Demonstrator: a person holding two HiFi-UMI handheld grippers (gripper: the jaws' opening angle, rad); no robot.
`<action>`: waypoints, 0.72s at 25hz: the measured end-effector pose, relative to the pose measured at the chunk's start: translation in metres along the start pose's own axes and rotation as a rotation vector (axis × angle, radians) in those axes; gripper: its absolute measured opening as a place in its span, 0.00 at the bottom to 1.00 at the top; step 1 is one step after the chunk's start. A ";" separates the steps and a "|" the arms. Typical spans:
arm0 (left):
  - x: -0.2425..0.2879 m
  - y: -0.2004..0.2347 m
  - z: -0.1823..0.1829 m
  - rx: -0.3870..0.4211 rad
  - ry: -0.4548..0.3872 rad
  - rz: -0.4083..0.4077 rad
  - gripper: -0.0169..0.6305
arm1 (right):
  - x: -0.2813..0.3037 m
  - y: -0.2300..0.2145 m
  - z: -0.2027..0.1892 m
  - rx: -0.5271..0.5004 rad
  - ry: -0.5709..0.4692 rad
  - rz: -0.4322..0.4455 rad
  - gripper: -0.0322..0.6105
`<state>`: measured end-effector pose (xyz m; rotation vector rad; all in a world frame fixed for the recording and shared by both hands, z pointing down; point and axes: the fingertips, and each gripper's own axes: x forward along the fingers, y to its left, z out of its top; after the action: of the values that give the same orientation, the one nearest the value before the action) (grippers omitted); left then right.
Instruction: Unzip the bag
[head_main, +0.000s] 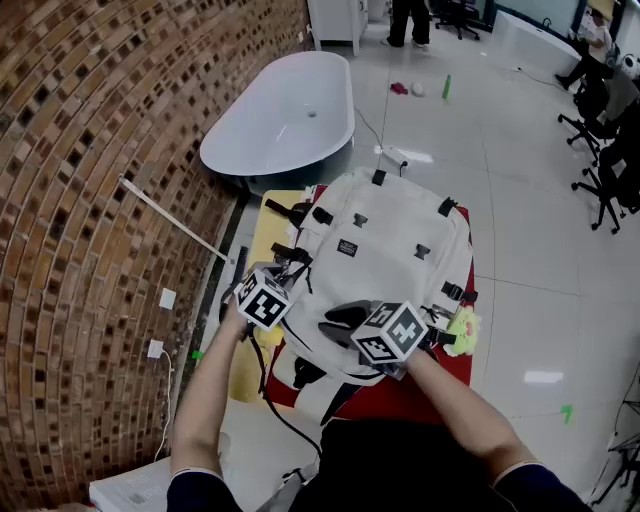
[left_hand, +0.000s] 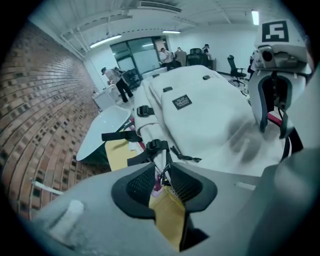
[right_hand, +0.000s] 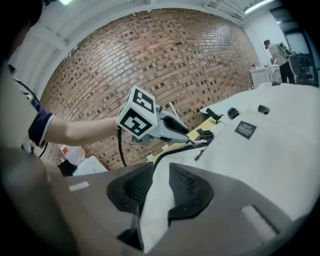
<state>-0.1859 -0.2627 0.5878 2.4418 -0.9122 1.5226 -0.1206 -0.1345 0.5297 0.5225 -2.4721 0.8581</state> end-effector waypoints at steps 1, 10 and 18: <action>-0.011 0.003 0.002 -0.041 -0.023 0.038 0.18 | -0.015 -0.005 0.000 -0.001 -0.013 -0.008 0.20; -0.117 -0.026 0.044 -0.287 -0.280 0.270 0.05 | -0.120 -0.023 0.016 -0.057 -0.197 -0.048 0.11; -0.180 -0.096 0.110 -0.463 -0.528 0.232 0.03 | -0.172 0.000 0.062 -0.130 -0.442 -0.075 0.06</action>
<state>-0.1037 -0.1527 0.4008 2.4600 -1.4807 0.5897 0.0009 -0.1409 0.3938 0.8259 -2.8569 0.5951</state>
